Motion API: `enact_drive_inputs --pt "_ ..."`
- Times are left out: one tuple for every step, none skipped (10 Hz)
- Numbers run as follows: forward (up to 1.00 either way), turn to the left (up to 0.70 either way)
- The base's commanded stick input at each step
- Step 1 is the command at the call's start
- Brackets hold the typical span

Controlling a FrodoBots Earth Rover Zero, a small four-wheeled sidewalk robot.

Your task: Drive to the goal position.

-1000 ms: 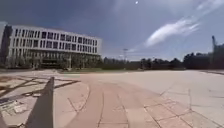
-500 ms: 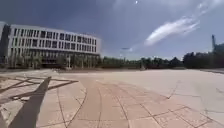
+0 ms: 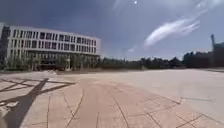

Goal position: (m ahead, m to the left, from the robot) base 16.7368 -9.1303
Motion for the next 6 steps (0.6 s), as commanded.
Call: enact_drive_inputs --pt "0.7 -0.01" --pt "0.7 -0.01" --pt "0.7 -0.01" --pt "0.7 -0.01" --pt "0.7 -0.01" --pt "0.7 -0.01"
